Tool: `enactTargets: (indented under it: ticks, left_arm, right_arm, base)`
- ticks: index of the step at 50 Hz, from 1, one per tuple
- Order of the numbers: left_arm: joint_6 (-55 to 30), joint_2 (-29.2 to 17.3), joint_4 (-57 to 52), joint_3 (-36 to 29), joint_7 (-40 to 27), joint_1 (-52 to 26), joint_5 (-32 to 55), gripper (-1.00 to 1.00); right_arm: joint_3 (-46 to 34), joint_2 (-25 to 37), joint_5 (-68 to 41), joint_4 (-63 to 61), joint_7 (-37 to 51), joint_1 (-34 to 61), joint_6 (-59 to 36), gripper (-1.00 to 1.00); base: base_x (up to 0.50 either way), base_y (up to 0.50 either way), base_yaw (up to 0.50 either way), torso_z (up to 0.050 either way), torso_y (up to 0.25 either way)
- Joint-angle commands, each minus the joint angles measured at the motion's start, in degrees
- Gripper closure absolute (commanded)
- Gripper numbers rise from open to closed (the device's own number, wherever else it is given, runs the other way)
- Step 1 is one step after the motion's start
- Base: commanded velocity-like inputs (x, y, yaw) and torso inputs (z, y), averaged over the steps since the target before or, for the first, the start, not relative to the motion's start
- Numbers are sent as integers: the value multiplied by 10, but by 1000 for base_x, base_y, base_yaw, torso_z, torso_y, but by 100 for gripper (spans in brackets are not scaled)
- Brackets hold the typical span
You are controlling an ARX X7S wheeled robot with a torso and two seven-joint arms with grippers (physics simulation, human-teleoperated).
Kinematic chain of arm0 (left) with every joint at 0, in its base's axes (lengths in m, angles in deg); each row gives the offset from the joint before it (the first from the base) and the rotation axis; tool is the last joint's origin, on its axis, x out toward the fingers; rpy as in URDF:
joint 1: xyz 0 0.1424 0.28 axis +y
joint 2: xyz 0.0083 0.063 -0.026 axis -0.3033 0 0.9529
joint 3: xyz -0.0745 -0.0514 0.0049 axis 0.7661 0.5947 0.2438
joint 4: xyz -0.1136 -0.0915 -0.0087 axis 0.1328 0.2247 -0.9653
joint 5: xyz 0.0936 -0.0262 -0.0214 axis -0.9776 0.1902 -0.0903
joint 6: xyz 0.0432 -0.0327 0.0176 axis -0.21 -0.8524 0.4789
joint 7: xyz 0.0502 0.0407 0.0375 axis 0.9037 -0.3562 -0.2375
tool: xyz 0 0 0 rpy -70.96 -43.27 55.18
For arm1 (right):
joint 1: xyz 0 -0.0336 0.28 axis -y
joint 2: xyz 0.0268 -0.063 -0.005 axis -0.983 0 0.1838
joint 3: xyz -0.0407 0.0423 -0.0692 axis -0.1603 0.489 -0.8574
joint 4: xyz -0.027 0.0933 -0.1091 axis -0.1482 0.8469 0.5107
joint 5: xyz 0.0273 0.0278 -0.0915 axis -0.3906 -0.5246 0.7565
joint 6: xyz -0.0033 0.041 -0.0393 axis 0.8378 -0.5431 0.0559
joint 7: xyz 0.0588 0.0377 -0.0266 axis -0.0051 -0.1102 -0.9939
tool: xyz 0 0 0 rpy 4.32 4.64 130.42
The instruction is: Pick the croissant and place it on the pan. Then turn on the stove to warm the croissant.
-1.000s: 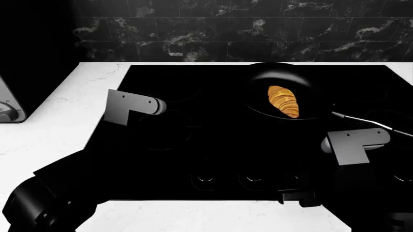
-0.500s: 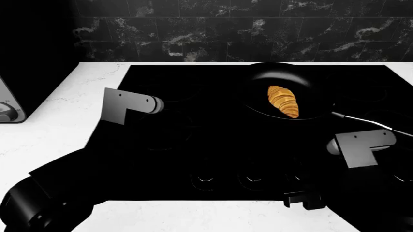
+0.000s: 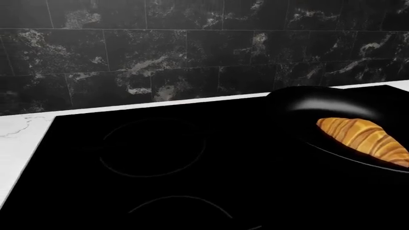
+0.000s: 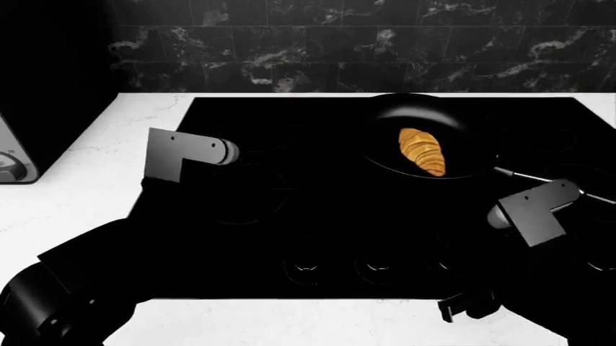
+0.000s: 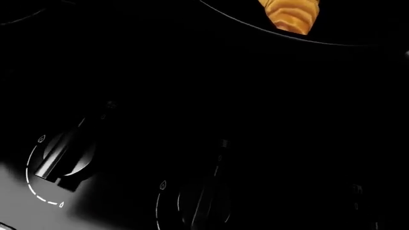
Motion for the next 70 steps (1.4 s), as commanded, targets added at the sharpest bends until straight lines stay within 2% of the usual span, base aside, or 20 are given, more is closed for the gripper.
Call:
enactTargets:
  ticks: [1,23,41,51,70]
  left_arm:
    - [4,1,8,-2,-1,-2,-4,-100]
    - [1,-3,2,3,-13,-2,3,-100]
    - [-1,-5,-4,7,-21,-2,10,-100]
    - [0,-5,-4,6,-22,0,11,-100]
    - [3,-7,-6,6,-23,0,14,-100]
  right_arm:
    - [6,-36,24,45,-82,39,-47,100]
    - [-9,-78,99,97,-172,108,-134,100]
    - [-36,-93,199,90,-291,157,-175,100]
    - [-43,-95,218,84,-315,169,-186,100]
    - [-40,-86,204,70,-300,178,-199,100]
  base:
    - [0,0,0,0,0]
    - [5,2,6,0,0]
    - [4,2,6,0,0]
    - [0,0,0,0,0]
    - [0,0,0,0,0]
